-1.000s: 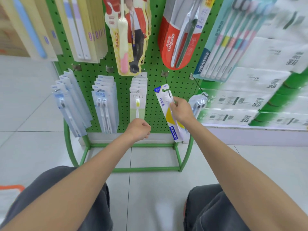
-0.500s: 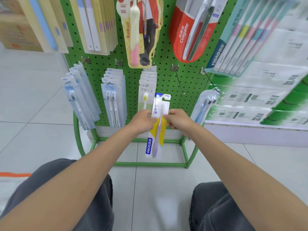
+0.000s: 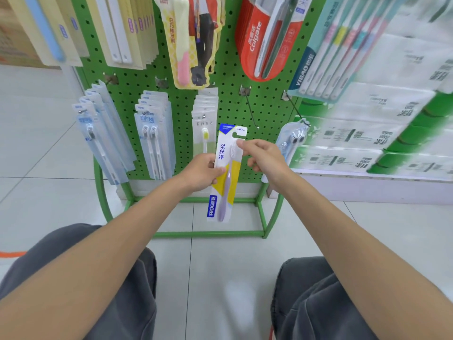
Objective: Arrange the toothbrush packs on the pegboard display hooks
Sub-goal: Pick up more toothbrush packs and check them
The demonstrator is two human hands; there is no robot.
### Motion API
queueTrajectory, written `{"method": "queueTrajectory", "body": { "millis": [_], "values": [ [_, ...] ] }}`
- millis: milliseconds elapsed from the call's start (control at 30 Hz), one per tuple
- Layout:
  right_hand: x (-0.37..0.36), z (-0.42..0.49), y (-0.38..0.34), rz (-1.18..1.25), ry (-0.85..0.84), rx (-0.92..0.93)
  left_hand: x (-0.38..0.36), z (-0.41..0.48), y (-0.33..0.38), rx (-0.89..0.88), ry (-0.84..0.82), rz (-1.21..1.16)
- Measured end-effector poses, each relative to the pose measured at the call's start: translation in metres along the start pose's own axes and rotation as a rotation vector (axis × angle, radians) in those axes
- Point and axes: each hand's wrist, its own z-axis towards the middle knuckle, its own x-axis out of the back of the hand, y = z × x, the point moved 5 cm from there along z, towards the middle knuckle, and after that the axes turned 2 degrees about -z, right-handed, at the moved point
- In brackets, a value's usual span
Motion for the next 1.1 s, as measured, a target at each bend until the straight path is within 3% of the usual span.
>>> {"method": "queueTrajectory", "body": {
  "millis": [200,633,833,1100],
  "values": [
    [0.001,-0.002,0.002,-0.021,0.01,-0.023,-0.001,-0.007,0.004,-0.019,-0.052,-0.014],
    [-0.023,-0.02,0.015,0.073,-0.292,-0.195,0.027,-0.008,0.009,-0.013,0.307,-0.176],
    [-0.032,-0.043,0.027,-0.219,-0.512,-0.099,0.032,-0.008,0.012,0.008,0.348,-0.242],
    [-0.038,-0.062,0.043,-0.397,-0.598,-0.016,0.023,-0.005,0.016,0.055,0.316,-0.31]
  ]
}}
